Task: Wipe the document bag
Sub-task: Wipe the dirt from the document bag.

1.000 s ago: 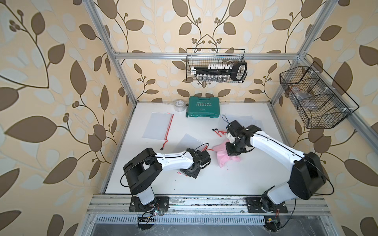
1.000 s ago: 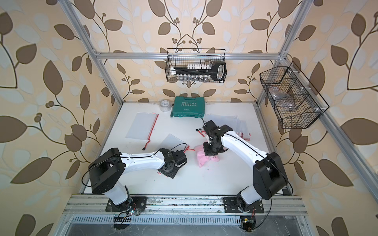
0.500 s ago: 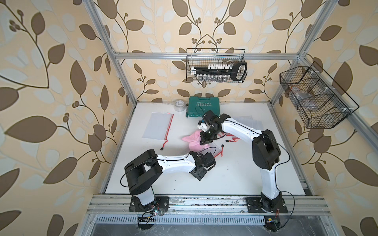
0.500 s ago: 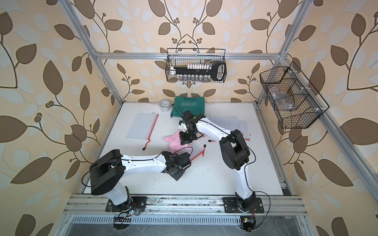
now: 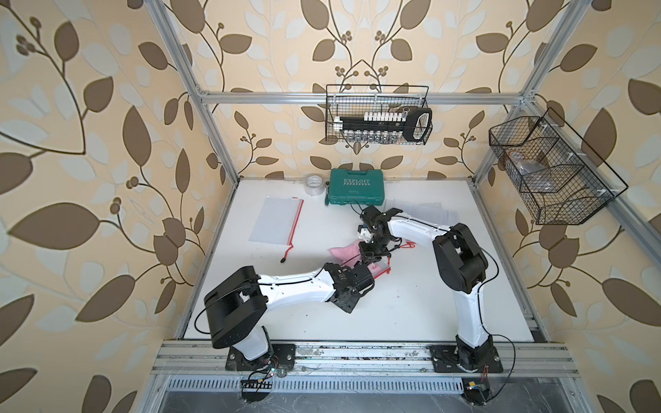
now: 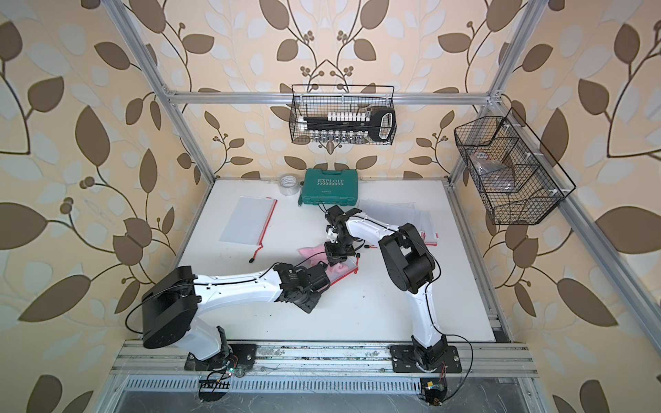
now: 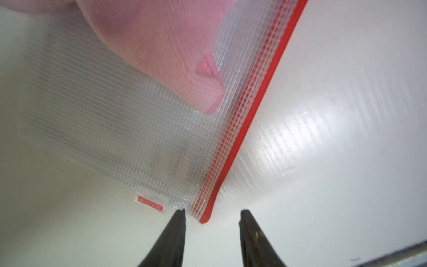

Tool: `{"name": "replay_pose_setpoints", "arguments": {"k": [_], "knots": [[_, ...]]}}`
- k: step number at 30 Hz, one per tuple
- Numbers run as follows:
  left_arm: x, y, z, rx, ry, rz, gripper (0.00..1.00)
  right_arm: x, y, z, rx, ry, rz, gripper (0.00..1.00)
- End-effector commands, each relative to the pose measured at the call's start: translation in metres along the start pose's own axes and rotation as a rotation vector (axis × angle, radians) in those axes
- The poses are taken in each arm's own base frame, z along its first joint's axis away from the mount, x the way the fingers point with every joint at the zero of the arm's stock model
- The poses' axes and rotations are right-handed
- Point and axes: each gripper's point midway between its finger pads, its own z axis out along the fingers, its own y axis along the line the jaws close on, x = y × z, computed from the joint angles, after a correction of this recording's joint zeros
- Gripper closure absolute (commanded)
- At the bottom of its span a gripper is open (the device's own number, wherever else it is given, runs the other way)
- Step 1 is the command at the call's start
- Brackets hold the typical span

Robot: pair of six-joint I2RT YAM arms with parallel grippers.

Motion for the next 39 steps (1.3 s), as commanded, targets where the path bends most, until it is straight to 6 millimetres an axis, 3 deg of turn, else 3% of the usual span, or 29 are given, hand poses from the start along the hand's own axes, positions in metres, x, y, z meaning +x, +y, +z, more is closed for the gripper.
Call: {"name": "replay_pose_setpoints", "arguments": {"k": [1, 3, 5, 9, 12, 16, 22, 25, 29, 33, 35, 36, 37, 39], "knots": [[0.007, 0.021, -0.020, 0.050, -0.018, -0.200, 0.54, 0.008, -0.011, 0.015, 0.021, 0.028, 0.033, 1.00], [0.010, 0.030, -0.013, 0.137, -0.007, -0.335, 0.60, 0.008, -0.010, 0.012, 0.015, 0.020, 0.034, 1.00], [0.007, 0.039, -0.002, 0.180, -0.021, -0.425, 0.76, 0.006, -0.005, 0.007, 0.003, 0.005, 0.031, 1.00], [-0.002, 0.045, 0.017, 0.178, 0.002, -0.427, 0.92, 0.003, 0.004, -0.004, -0.021, -0.014, 0.020, 1.00], [-0.010, 0.041, 0.030, 0.179, 0.009, -0.427, 0.93, 0.001, 0.013, -0.011, -0.030, -0.027, 0.003, 1.00], [-0.019, 0.042, 0.028, 0.188, -0.032, -0.448, 0.91, 0.002, 0.022, -0.019, -0.039, -0.030, -0.019, 1.00], [-0.018, 0.051, 0.032, 0.158, -0.042, -0.481, 0.89, 0.006, 0.044, -0.027, -0.069, -0.024, -0.075, 1.00], [-0.003, 0.060, 0.052, 0.101, 0.043, -0.521, 0.91, 0.012, 0.063, -0.029, -0.118, -0.001, -0.114, 1.00], [0.019, 0.068, 0.066, 0.040, 0.149, -0.537, 1.00, 0.018, 0.091, -0.019, -0.210, 0.048, -0.148, 1.00], [0.029, 0.068, 0.064, 0.052, 0.158, -0.530, 1.00, 0.013, 0.110, 0.011, -0.305, 0.103, -0.135, 1.00], [0.033, 0.069, 0.063, 0.051, 0.160, -0.536, 1.00, 0.008, 0.103, 0.028, -0.277, 0.133, -0.126, 1.00], [0.036, 0.070, 0.062, 0.048, 0.167, -0.540, 1.00, 0.004, 0.090, 0.035, -0.215, 0.131, -0.119, 1.00], [0.039, 0.071, 0.062, 0.046, 0.174, -0.547, 1.00, -0.002, 0.074, 0.037, -0.160, 0.118, -0.105, 1.00], [0.047, 0.072, 0.062, 0.035, 0.188, -0.566, 1.00, -0.016, 0.023, 0.028, -0.062, 0.065, -0.010, 1.00]]}}
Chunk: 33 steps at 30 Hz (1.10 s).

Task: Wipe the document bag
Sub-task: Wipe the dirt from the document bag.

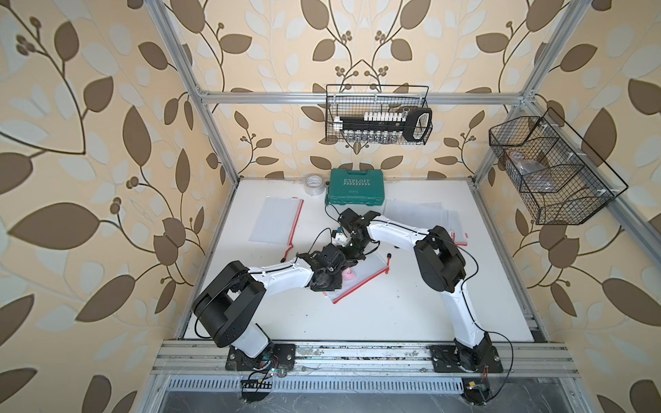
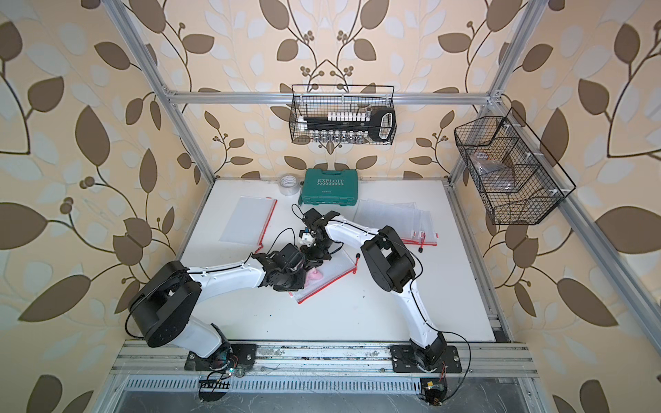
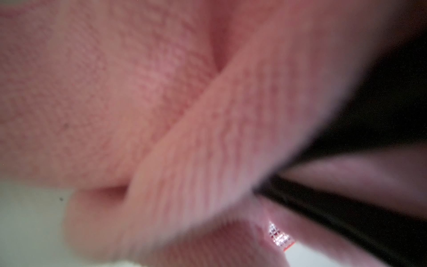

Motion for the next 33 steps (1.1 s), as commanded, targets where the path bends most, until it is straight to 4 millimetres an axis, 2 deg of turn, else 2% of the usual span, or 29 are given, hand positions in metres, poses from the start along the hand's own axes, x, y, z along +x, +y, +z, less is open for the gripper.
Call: {"name": "replay_pose_setpoints", "arguments": {"k": [1, 3, 4, 5, 6, 7, 9, 12, 13, 15, 17, 19, 20, 22, 23, 25, 26, 27, 28, 30, 33], "knots": [[0.048, 0.050, 0.007, -0.160, 0.150, -0.054, 1.00, -0.006, -0.086, -0.033, 0.194, -0.060, 0.155, 1.00], [0.050, 0.057, 0.003, -0.177, 0.138, -0.073, 1.00, 0.003, -0.134, -0.073, 0.342, -0.119, 0.214, 1.00], [0.050, 0.058, 0.002, -0.179, 0.130, -0.078, 1.00, 0.008, -0.147, -0.091, 0.408, -0.144, 0.215, 1.00], [0.049, 0.060, -0.001, -0.182, 0.121, -0.083, 1.00, 0.014, -0.154, -0.109, 0.468, -0.164, 0.201, 1.00], [0.049, 0.061, -0.002, -0.185, 0.115, -0.089, 1.00, 0.019, -0.151, -0.121, 0.505, -0.173, 0.170, 1.00], [0.049, 0.062, -0.003, -0.186, 0.115, -0.092, 1.00, 0.025, -0.144, -0.125, 0.509, -0.168, 0.138, 1.00], [0.046, 0.061, -0.004, -0.185, 0.109, -0.093, 1.00, 0.037, -0.113, -0.114, 0.449, -0.115, 0.049, 1.00], [0.039, 0.057, -0.005, -0.179, 0.096, -0.090, 1.00, 0.062, -0.045, -0.067, 0.215, 0.034, -0.044, 1.00], [0.037, 0.055, -0.006, -0.178, 0.090, -0.089, 1.00, 0.068, -0.028, -0.053, 0.179, 0.064, -0.076, 1.00], [0.033, 0.053, -0.008, -0.174, 0.082, -0.087, 1.00, 0.075, -0.001, -0.023, 0.126, 0.122, -0.119, 1.00], [0.030, 0.053, -0.008, -0.177, 0.078, -0.090, 1.00, 0.069, 0.003, -0.002, 0.077, 0.126, -0.077, 1.00], [0.030, 0.055, -0.009, -0.179, 0.078, -0.098, 1.00, 0.061, -0.005, 0.007, 0.040, 0.113, -0.021, 1.00], [0.030, 0.056, -0.009, -0.180, 0.077, -0.104, 1.00, 0.059, -0.016, 0.006, 0.061, 0.104, 0.004, 1.00], [0.032, 0.059, -0.011, -0.184, 0.078, -0.106, 1.00, 0.054, -0.067, -0.015, 0.182, 0.047, 0.102, 1.00], [0.033, 0.060, -0.011, -0.186, 0.078, -0.108, 1.00, 0.058, -0.096, -0.030, 0.253, 0.026, 0.157, 1.00], [0.036, 0.063, -0.011, -0.189, 0.084, -0.110, 1.00, 0.071, -0.140, -0.066, 0.398, -0.024, 0.224, 1.00], [0.038, 0.065, -0.011, -0.192, 0.087, -0.111, 1.00, 0.077, -0.153, -0.087, 0.471, -0.058, 0.235, 1.00], [0.039, 0.065, -0.011, -0.194, 0.089, -0.109, 1.00, 0.079, -0.154, -0.103, 0.510, -0.088, 0.221, 1.00], [0.039, 0.066, -0.010, -0.194, 0.091, -0.108, 1.00, 0.079, -0.147, -0.116, 0.522, -0.116, 0.194, 1.00], [0.038, 0.064, -0.010, -0.186, 0.090, -0.102, 1.00, 0.069, -0.112, -0.121, 0.456, -0.140, 0.108, 1.00], [0.035, 0.062, -0.010, -0.187, 0.088, -0.093, 1.00, 0.052, -0.040, -0.097, 0.301, -0.085, -0.032, 1.00]]}}
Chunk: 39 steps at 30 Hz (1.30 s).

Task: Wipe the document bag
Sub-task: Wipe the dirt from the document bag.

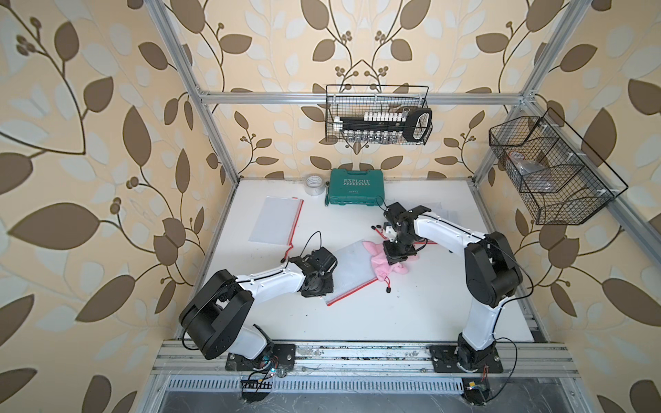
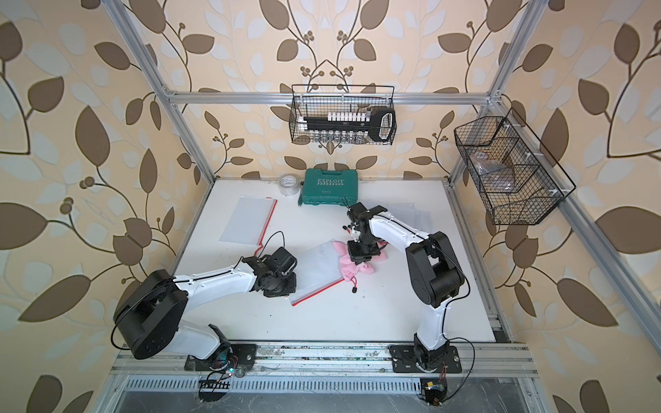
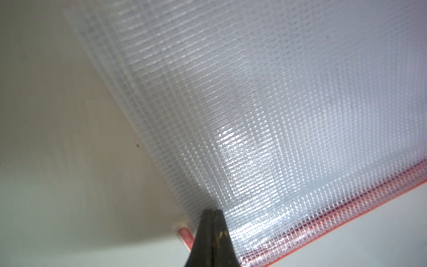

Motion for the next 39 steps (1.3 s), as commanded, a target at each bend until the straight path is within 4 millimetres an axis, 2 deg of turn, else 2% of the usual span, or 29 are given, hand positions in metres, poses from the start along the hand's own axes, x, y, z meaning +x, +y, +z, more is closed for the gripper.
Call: {"name": "replay_pose_setpoints", "arguments": {"k": [1, 2, 5, 7, 9, 11, 14, 16, 17, 19, 22, 24, 27, 31, 34, 36, 39], "knots": [[0.018, 0.028, 0.004, -0.112, 0.069, 0.006, 1.00, 0.001, 0.085, 0.008, -0.132, 0.048, -0.188, 1.00], [0.016, 0.027, 0.004, -0.109, 0.067, 0.007, 1.00, -0.002, 0.109, 0.014, -0.186, 0.062, -0.219, 1.00], [0.014, 0.025, 0.002, -0.108, 0.064, 0.015, 1.00, -0.010, 0.155, 0.040, -0.327, 0.102, -0.228, 1.00], [0.014, 0.026, 0.000, -0.112, 0.062, 0.016, 1.00, -0.013, 0.157, 0.058, -0.362, 0.145, -0.180, 1.00], [0.013, 0.028, -0.001, -0.118, 0.061, 0.018, 1.00, -0.015, 0.131, 0.073, -0.307, 0.157, -0.107, 1.00], [0.015, 0.031, -0.001, -0.118, 0.064, 0.010, 1.00, -0.014, 0.075, 0.078, -0.213, 0.152, 0.013, 1.00], [0.018, 0.036, 0.001, -0.123, 0.075, 0.001, 1.00, -0.006, -0.001, 0.055, 0.046, 0.082, 0.040, 1.00], [0.019, 0.037, 0.003, -0.120, 0.079, -0.001, 1.00, -0.003, -0.026, 0.032, 0.177, 0.034, 0.012, 1.00], [0.018, 0.036, 0.003, -0.113, 0.077, -0.003, 1.00, -0.002, -0.025, 0.026, 0.180, 0.020, -0.002, 1.00], [0.016, 0.032, 0.003, -0.096, 0.071, -0.003, 1.00, -0.002, -0.012, 0.028, 0.139, 0.033, -0.030, 1.00], [0.008, 0.024, 0.000, -0.078, 0.058, 0.005, 1.00, 0.000, 0.009, 0.053, 0.061, 0.095, -0.023, 1.00], [0.002, 0.019, -0.004, -0.068, 0.048, 0.009, 1.00, -0.001, 0.014, 0.062, 0.031, 0.101, -0.004, 1.00], [-0.004, 0.013, -0.013, -0.039, 0.025, 0.003, 1.00, 0.000, 0.013, 0.066, 0.044, 0.108, -0.010, 1.00], [-0.011, 0.011, -0.028, 0.012, -0.015, -0.055, 0.99, 0.013, -0.004, 0.093, 0.077, 0.183, 0.012, 1.00], [-0.017, 0.015, -0.041, 0.073, -0.049, -0.126, 0.80, 0.023, -0.016, 0.108, 0.084, 0.219, 0.036, 1.00], [-0.018, 0.023, -0.042, 0.116, -0.048, -0.200, 0.64, 0.024, -0.022, 0.112, 0.067, 0.230, 0.057, 1.00], [-0.022, 0.027, -0.030, 0.208, -0.029, -0.293, 0.57, 0.022, -0.022, 0.112, 0.049, 0.226, 0.057, 1.00]]}}
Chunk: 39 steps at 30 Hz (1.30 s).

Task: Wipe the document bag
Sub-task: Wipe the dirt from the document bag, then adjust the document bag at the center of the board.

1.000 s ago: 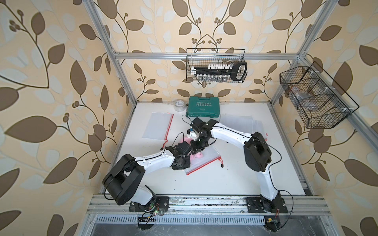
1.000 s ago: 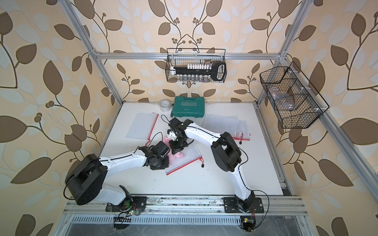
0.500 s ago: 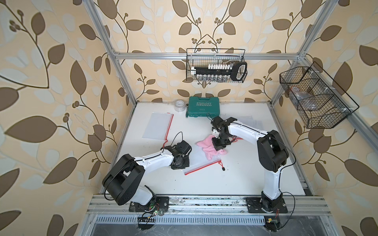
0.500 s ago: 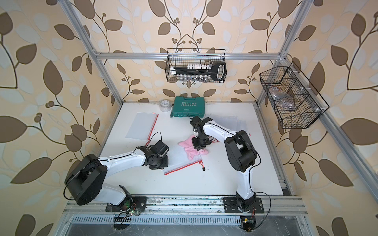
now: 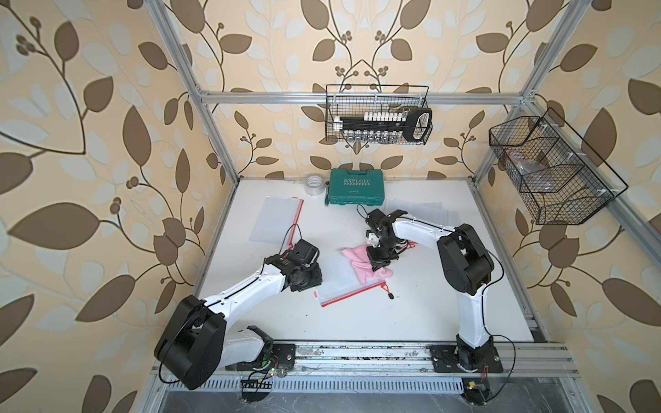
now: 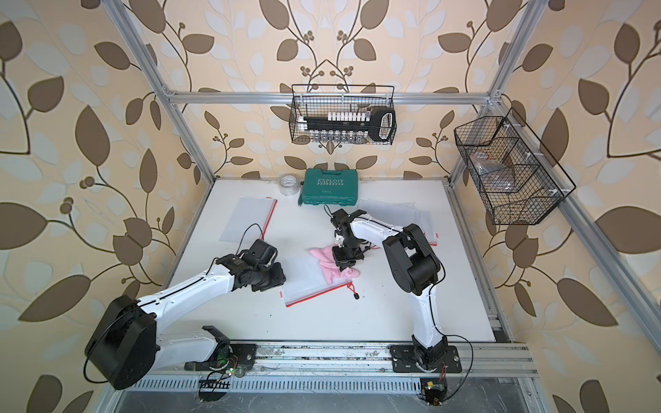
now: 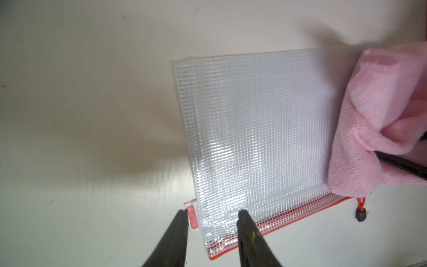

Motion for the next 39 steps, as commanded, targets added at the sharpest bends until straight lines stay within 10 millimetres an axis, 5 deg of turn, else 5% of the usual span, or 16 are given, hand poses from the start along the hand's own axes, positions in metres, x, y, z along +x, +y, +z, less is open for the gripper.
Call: {"name": "replay_pose_setpoints", "arguments": {"k": [1, 7, 12, 19, 23, 29, 34, 39], "knots": [[0.009, 0.005, 0.016, 0.081, 0.076, -0.105, 0.57, 0.015, -0.036, 0.047, 0.102, 0.097, 0.034, 1.00], [0.008, 0.007, 0.046, 0.154, 0.102, -0.180, 0.54, 0.021, -0.029, 0.050, -0.002, 0.121, 0.049, 1.00], [0.029, 0.027, 0.069, 0.107, 0.173, -0.227, 0.54, 0.027, -0.028, 0.059, -0.052, 0.152, 0.075, 1.00], [0.044, 0.037, 0.082, 0.128, 0.187, -0.312, 0.54, 0.027, -0.022, 0.061, -0.098, 0.162, 0.084, 1.00], [0.034, 0.024, 0.079, 0.179, 0.168, -0.301, 0.67, 0.029, -0.020, 0.062, -0.115, 0.164, 0.089, 1.00], [-0.006, 0.006, 0.031, 0.170, 0.001, -0.207, 0.99, 0.025, -0.011, 0.046, -0.138, 0.125, 0.074, 1.00], [-0.046, 0.002, -0.036, 0.041, -0.141, -0.064, 1.00, 0.017, -0.006, -0.010, -0.105, -0.006, 0.046, 1.00], [-0.090, 0.024, -0.121, -0.345, -0.238, 0.143, 1.00, 0.022, -0.035, -0.057, -0.003, -0.115, 0.113, 1.00]]}}
